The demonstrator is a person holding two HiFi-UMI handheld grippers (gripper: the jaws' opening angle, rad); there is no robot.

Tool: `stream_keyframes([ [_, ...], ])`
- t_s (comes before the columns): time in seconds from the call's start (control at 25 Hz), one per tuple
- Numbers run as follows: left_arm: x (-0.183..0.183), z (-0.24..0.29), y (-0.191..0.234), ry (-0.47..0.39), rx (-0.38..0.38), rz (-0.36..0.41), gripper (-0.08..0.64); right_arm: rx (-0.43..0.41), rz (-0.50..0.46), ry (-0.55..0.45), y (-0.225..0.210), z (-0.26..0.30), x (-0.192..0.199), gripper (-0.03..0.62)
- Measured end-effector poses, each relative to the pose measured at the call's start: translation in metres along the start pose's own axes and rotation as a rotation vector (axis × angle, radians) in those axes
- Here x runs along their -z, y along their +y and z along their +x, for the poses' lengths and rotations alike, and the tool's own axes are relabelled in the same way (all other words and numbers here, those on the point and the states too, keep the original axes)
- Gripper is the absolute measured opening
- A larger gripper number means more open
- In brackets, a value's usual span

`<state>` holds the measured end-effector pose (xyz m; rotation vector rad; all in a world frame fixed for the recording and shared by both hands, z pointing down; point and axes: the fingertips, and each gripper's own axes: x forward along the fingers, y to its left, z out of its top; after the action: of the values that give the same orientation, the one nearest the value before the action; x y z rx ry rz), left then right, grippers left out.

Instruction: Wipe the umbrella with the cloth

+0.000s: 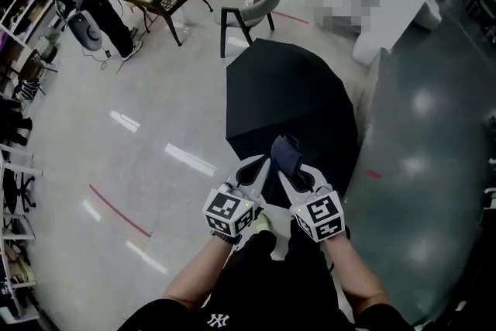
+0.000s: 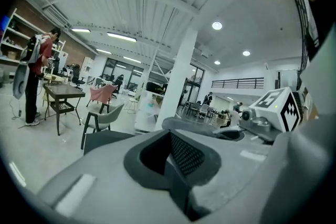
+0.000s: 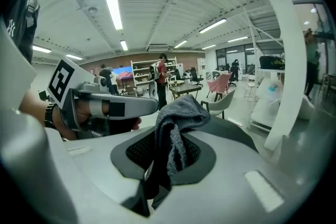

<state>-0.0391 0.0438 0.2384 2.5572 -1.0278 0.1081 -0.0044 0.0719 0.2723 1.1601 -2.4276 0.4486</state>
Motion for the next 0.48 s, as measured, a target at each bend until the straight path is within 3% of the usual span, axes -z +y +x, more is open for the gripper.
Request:
stream_keyframes([
  [0.48, -0.086, 0.001, -0.023, -0.087, 0.030, 0.044, 0.000, 0.065, -0.060, -0.110, -0.017, -0.037, -0.085, 0.084],
])
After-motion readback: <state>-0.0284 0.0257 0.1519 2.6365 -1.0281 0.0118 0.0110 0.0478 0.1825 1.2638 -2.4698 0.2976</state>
